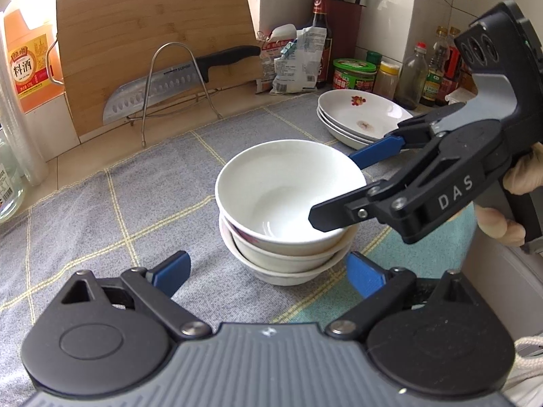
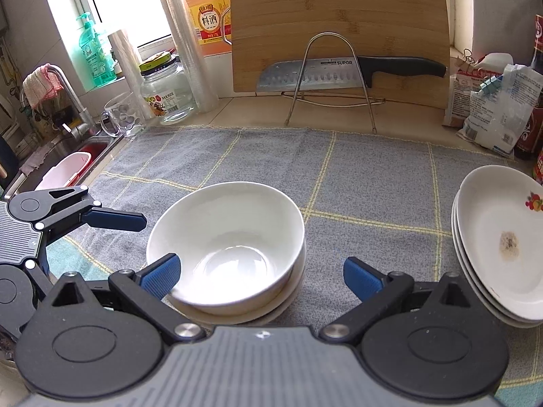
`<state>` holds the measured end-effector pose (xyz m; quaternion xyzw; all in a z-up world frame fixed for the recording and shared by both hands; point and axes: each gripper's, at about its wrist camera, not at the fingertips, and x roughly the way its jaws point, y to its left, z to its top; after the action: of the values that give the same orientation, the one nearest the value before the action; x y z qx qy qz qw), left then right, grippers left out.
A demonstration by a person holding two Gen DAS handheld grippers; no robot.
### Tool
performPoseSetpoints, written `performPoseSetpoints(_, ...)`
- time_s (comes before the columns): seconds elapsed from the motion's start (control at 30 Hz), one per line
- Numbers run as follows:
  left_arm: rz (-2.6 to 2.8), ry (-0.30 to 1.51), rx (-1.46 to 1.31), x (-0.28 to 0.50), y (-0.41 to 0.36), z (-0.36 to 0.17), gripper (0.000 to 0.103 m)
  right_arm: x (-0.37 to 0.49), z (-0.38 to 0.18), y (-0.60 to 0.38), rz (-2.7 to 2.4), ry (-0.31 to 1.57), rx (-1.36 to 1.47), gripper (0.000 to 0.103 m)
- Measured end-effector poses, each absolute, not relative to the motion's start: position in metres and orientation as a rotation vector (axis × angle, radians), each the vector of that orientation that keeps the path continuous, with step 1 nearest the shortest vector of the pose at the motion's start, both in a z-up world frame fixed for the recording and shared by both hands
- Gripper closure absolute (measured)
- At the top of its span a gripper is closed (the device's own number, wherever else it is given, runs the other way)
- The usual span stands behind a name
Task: Organize plates and bowls
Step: 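Open the right gripper and pull it back from the bowl stack, then close the left gripper on the bowl stack rim while the right gripper grips its opposite rim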
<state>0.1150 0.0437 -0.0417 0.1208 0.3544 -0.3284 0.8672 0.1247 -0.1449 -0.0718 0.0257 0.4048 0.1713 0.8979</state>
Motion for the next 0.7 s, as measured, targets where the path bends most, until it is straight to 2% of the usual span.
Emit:
performPoseSetpoints(0.13, -0.703, 0.735, 0.272, 0.114, 0.044, -0.044, 0.005, 0.121, -0.075, -0.143, 0.332, 0.834, 0.046, 0.000)
performPoseSetpoints(0.3, -0.720, 0.745, 0.301, 0.118, 0.048, -0.053, 0.005, 0.107, -0.052, -0.155, 0.386, 0.769, 0.041, 0.000)
performPoseSetpoints(0.43, -0.727, 0.772, 0.310, 0.122, 0.050, -0.065, 0.005, 0.099, -0.046, -0.161, 0.454, 0.797, -0.017, 0.000)
performPoseSetpoints(0.7, -0.694, 0.851, 0.303, 0.134, 0.033, -0.085, 0.005, 0.108, -0.091, -0.166, 0.489, 0.945, -0.163, 0.000)
